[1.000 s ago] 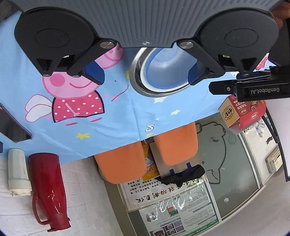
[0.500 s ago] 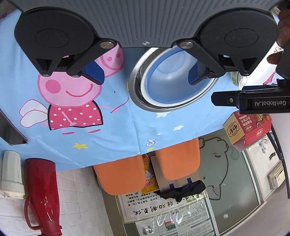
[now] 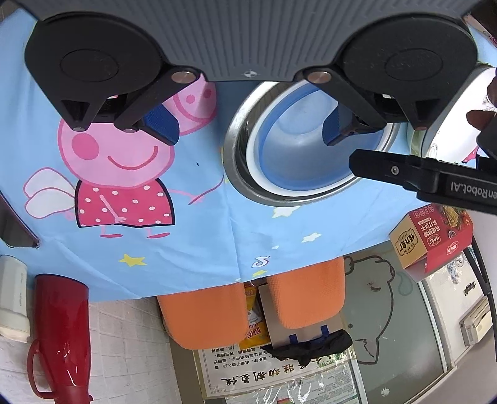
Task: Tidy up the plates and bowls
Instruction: 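Move the left gripper to the steel rim of the nested bowls, then grasp the steel bowl rim with the left gripper and lift the nested bowls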
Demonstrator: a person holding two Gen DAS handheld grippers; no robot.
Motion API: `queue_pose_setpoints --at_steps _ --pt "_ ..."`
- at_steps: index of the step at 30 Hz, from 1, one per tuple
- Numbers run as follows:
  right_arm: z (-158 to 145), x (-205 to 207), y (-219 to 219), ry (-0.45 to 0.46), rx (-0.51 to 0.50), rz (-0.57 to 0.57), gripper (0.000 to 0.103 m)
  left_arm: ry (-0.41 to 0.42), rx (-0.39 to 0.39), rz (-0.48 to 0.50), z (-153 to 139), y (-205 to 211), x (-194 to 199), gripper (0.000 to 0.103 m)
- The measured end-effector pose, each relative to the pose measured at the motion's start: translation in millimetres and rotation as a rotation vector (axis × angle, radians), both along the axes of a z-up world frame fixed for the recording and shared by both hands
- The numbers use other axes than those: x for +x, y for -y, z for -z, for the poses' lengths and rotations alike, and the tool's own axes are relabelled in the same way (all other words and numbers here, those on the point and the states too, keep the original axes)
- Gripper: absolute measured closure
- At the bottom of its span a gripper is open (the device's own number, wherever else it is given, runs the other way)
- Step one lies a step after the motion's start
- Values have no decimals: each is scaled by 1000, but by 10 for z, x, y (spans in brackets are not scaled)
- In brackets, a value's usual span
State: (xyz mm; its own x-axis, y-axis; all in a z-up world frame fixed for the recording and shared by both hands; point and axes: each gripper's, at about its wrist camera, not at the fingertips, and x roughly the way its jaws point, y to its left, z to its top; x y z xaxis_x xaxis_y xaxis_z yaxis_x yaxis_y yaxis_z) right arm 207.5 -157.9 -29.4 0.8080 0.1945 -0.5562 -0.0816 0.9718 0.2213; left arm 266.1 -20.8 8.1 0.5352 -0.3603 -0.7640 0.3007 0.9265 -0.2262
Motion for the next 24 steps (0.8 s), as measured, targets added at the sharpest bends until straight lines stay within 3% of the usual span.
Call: queue_pose_setpoints --at_steps 12,24 --pt "97 154 -109 -66 -45 -29 0 32 128 68 144 278 123 5" --pt "135 173 -236 -66 -141 -43 0 12 149 91 257 322 152 5"
